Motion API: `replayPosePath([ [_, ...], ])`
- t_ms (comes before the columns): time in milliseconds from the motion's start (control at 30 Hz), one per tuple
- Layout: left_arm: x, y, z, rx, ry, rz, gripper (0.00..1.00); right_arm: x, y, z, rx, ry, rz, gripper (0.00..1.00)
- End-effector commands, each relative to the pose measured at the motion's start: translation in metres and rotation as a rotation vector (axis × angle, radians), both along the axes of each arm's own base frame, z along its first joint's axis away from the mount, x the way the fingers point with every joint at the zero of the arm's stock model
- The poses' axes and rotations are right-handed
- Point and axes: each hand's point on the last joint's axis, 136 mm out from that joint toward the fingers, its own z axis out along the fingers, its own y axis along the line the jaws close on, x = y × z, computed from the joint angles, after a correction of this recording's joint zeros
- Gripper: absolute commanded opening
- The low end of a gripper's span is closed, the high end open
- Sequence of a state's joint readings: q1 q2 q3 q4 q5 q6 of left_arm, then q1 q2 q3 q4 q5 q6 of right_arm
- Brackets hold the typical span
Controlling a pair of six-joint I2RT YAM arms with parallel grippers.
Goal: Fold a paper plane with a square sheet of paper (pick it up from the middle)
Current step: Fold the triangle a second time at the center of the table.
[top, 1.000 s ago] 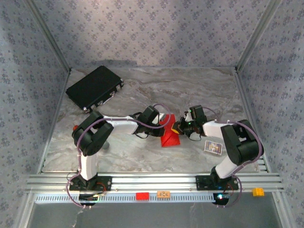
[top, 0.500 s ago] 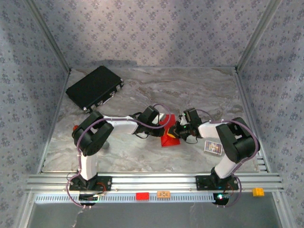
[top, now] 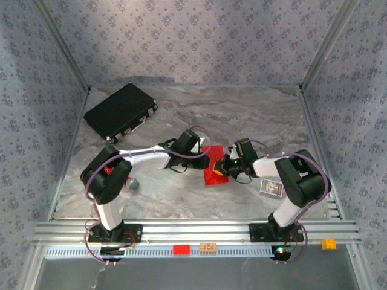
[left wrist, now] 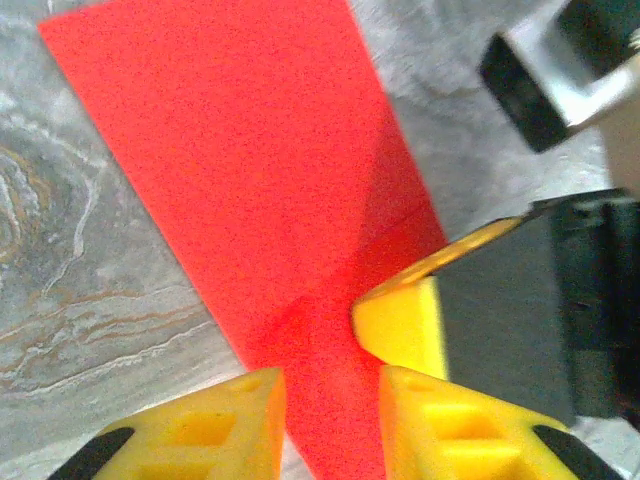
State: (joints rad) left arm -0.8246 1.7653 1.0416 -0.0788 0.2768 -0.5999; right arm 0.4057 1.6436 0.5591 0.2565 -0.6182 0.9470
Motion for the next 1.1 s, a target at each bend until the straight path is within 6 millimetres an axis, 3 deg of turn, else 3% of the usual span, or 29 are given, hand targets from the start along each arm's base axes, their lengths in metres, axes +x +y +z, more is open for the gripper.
replayPosePath([
  [0, -0.016, -0.006, 0.011, -0.050, 0.049, -0.007, 0.20, -0.016, -0.019, -0.028, -0.090, 0.096, -0.060, 0.02],
  [200, -0.039, -0.033, 0.001, -0.102, 0.155, -0.108, 0.06, -0.016, -0.019, -0.028, -0.087, 0.092, -0.059, 0.02],
  [433, -0.044, -0.043, -0.012, -0.122, 0.217, -0.127, 0.06, -0.015, -0.019, -0.027, -0.084, 0.092, -0.058, 0.02],
  [733, -0.049, -0.042, -0.030, -0.091, 0.254, -0.139, 0.06, -0.015, -0.020, -0.028, -0.088, 0.096, -0.062, 0.02],
  [1067, -0.064, -0.025, -0.051, 0.007, 0.266, -0.161, 0.06, -0.016, -0.023, -0.031, -0.096, 0.103, -0.066, 0.02],
])
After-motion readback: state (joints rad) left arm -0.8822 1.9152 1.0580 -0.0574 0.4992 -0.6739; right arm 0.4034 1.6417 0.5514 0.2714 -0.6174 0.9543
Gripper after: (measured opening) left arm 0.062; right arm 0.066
